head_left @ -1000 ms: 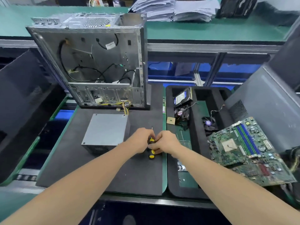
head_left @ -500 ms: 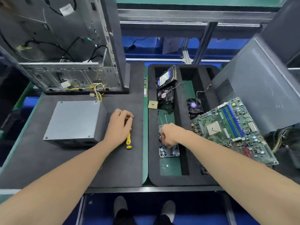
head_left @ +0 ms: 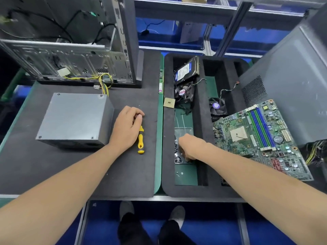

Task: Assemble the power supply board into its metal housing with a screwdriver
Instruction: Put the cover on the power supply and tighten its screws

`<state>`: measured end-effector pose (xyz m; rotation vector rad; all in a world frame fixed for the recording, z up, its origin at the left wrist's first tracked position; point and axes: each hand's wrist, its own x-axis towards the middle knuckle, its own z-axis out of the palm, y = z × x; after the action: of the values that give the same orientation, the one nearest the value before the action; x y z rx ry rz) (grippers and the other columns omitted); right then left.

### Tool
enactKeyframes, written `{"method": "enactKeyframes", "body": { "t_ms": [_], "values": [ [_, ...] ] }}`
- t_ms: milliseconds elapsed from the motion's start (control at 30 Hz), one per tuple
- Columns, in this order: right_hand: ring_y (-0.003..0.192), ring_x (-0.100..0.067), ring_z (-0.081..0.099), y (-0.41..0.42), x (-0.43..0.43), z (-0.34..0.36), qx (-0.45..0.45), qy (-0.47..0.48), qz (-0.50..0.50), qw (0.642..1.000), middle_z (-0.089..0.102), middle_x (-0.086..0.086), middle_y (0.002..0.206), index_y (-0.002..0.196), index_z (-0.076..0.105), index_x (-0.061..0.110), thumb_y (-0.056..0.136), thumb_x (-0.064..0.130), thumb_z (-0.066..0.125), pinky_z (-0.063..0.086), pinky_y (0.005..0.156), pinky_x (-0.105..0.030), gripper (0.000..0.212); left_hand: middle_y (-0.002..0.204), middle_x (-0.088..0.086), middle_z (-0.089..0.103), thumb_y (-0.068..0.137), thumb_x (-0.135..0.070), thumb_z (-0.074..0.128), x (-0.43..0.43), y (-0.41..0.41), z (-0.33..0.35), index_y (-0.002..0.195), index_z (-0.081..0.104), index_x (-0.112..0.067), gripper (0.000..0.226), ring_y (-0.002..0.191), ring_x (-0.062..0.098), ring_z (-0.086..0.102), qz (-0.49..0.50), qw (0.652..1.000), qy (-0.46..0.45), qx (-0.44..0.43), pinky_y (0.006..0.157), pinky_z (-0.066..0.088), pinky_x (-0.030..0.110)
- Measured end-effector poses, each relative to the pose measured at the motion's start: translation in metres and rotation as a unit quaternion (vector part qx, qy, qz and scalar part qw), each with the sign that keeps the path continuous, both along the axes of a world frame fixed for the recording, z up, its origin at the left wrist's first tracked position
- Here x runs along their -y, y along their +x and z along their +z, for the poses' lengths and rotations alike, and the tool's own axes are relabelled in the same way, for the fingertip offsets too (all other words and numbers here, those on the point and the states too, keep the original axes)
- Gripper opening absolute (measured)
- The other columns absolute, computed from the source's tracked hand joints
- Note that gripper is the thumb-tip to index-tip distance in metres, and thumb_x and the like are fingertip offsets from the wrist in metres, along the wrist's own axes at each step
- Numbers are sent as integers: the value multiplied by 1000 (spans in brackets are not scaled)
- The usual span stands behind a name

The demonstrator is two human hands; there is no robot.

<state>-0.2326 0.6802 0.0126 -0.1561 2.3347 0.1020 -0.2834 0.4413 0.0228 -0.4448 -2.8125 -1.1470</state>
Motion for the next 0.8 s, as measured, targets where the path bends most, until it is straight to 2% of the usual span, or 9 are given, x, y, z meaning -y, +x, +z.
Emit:
{"method": "enactKeyframes", "body": {
  "t_ms": [133, 267, 367, 467, 600, 667, 700, 767, 800],
  "values": [
    [58, -22, 53, 4, -1, -1, -8, 1, 2, 1000, 44, -2, 79, 68, 45, 15, 86, 0, 69, 44, 51, -32, 34, 99, -7, 54, 104, -19, 50, 0, 0, -1, 102, 66, -20, 17, 89, 1, 48, 0, 1000, -2, 0, 78, 36, 7],
    [77, -30, 61, 1, -1, 5, -7, 4, 6, 1000, 57, -11, 95, 79, 57, 13, 88, 1, 76, 52, 66, -35, 24, 100, -6, 54, 105, -19, 49, 0, 0, -1, 100, 67, -20, 18, 91, 2, 48, 0, 1000, 1, -3, 78, 36, 7],
    [88, -31, 71, -4, -1, 9, 1, -7, 5, 1000, 59, -7, 89, 76, 57, 17, 88, 3, 75, 61, 78, -37, 26, 100, -7, 54, 105, -18, 49, 0, 1, -1, 100, 67, -19, 18, 91, 1, 48, -1, 1000, 6, -3, 79, 35, 4],
    [76, -26, 65, -2, -1, 8, 7, -4, 5, 1000, 52, 0, 78, 66, 55, 16, 89, -2, 68, 58, 73, -35, 33, 101, -7, 55, 105, -19, 49, 0, 1, -1, 101, 67, -20, 18, 92, 1, 49, 1, 1000, 9, 0, 78, 36, 5],
    [69, -25, 60, 6, 1, 10, 26, 5, 6, 1000, 49, 1, 78, 61, 54, 20, 84, -4, 77, 51, 67, -33, 40, 98, -6, 54, 105, -19, 49, 1, 1, -2, 100, 67, -20, 18, 88, 3, 50, -2, 1000, 16, 4, 77, 36, 10],
    [72, -27, 61, 9, 1, 10, 28, 18, 19, 999, 59, -8, 98, 73, 61, 13, 85, -6, 75, 50, 68, -34, 26, 97, -7, 52, 104, -20, 49, 2, 1, -2, 100, 66, -21, 18, 89, 1, 51, -5, 1000, 16, 4, 75, 36, 11],
    [82, -31, 66, 11, 2, 11, 28, 28, 30, 999, 62, -14, 116, 87, 65, 10, 87, -6, 72, 50, 70, -35, 18, 96, -8, 52, 104, -20, 49, 2, 1, -2, 100, 66, -21, 18, 90, 1, 52, -6, 1000, 16, 4, 75, 36, 11],
    [105, -38, 68, 15, 2, 11, 29, 37, 46, 998, 53, -21, 142, 125, 62, 3, 93, -6, 65, 50, 73, -38, 33, 96, -9, 51, 104, -20, 49, 2, 1, -2, 100, 66, -22, 18, 91, 0, 52, -5, 1000, 17, 2, 75, 36, 9],
    [111, -40, 67, 16, 2, 11, 32, 37, 50, 998, 49, -22, 146, 134, 57, 1, 96, -4, 62, 50, 75, -40, 38, 96, -9, 51, 105, -21, 49, 2, 1, -2, 99, 66, -23, 18, 91, 0, 52, -5, 1000, 17, 2, 75, 36, 8]
  ]
}}
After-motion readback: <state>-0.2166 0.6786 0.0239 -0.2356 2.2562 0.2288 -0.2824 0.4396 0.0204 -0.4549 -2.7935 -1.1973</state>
